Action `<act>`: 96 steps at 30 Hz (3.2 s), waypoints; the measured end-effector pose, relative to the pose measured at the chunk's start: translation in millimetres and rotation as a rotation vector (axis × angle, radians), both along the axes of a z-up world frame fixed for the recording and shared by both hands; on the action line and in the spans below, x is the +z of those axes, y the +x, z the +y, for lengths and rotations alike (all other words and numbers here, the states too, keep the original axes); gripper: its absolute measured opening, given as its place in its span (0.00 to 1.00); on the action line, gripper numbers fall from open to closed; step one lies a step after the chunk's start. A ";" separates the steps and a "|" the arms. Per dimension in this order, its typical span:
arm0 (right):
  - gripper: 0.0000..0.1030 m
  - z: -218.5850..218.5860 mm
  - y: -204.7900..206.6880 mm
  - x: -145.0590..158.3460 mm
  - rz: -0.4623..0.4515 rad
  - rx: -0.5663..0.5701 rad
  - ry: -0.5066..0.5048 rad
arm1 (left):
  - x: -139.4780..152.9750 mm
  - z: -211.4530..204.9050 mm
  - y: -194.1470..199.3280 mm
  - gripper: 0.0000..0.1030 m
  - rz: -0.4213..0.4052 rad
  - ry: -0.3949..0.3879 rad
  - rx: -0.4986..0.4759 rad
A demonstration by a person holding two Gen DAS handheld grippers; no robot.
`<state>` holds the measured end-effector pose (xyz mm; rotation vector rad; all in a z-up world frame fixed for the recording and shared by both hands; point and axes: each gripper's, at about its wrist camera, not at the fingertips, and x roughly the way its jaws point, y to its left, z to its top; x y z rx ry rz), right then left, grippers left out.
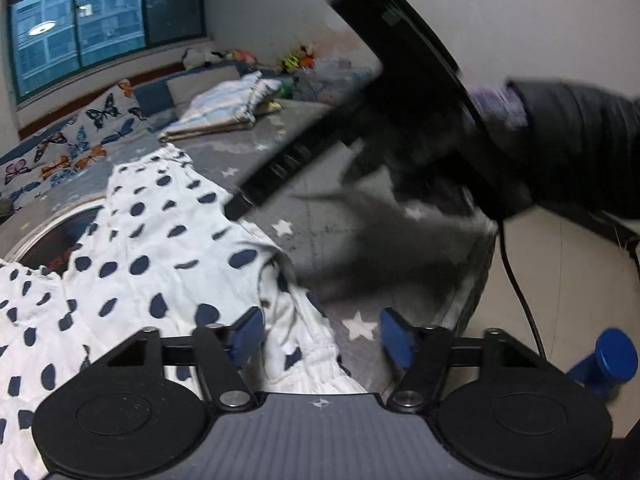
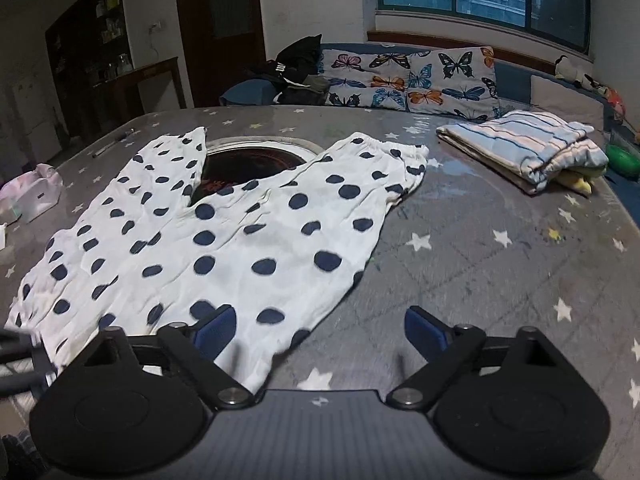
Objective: Fold clothes
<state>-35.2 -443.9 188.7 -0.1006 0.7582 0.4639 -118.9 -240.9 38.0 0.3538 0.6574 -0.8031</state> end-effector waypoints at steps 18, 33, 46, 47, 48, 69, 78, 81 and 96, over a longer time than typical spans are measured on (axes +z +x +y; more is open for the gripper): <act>0.44 -11.8 140.8 -0.1 0.079 -0.165 0.094 | 5.1 36.9 31.4 0.12 0.188 -0.199 0.012; 0.28 6.8 257.8 -30.7 0.115 -0.217 0.067 | 4.3 48.0 42.9 0.12 0.258 -0.266 0.036; 0.02 2.5 258.2 -11.3 0.095 -0.271 0.122 | 9.8 56.0 33.7 0.10 0.226 -0.305 0.066; 0.02 3.4 257.3 -5.7 0.088 -0.275 0.123 | 11.4 57.6 31.8 0.10 0.218 -0.309 0.068; 0.02 5.1 256.4 0.0 0.081 -0.278 0.122 | 13.0 59.1 29.9 0.10 0.211 -0.313 0.069; 0.01 151.7 243.4 112.7 -0.071 -0.138 0.102 | 36.3 175.9 -31.8 0.09 0.129 -0.585 0.384; 0.01 281.3 248.8 112.6 -0.072 -0.007 0.069 | 38.3 219.4 -56.2 0.08 0.120 -0.666 0.510; 0.01 320.4 250.7 102.3 -0.055 0.028 0.057 | 35.6 230.8 -61.8 0.08 0.131 -0.681 0.548; 0.07 437.9 223.3 48.7 0.046 0.188 0.030 | 19.0 255.8 -74.2 0.09 0.199 -0.710 0.669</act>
